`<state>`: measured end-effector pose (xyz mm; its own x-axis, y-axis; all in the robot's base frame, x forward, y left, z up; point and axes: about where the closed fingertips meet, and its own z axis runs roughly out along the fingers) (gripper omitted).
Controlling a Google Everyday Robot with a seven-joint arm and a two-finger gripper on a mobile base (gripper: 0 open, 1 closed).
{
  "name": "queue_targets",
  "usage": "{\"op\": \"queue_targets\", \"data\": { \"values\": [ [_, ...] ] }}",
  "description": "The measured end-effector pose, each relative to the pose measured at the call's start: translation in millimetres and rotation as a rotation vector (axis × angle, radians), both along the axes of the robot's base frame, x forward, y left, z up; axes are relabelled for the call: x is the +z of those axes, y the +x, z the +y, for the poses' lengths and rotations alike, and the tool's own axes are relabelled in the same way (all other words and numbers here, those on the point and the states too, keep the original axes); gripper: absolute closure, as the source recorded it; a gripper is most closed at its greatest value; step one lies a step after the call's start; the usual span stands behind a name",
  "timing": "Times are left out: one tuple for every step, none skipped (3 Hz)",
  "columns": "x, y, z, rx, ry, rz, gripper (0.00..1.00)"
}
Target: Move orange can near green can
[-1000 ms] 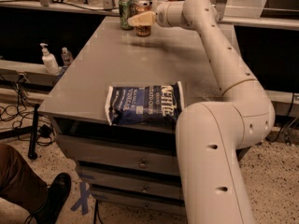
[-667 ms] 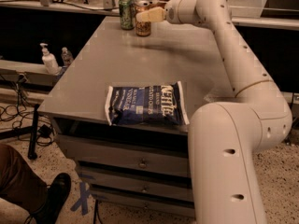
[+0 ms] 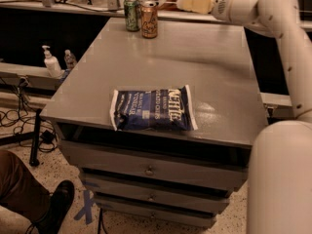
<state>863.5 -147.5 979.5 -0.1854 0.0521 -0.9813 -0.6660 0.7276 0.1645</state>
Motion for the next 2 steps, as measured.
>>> {"op": "queue_targets", "data": {
  "values": [
    [15.1,-30.4,-36.4,0.029,0.08,-0.017,0.0],
    [16.5,-34.3,-42.9,0.029,0.092,-0.018,0.0]
  ]
}}
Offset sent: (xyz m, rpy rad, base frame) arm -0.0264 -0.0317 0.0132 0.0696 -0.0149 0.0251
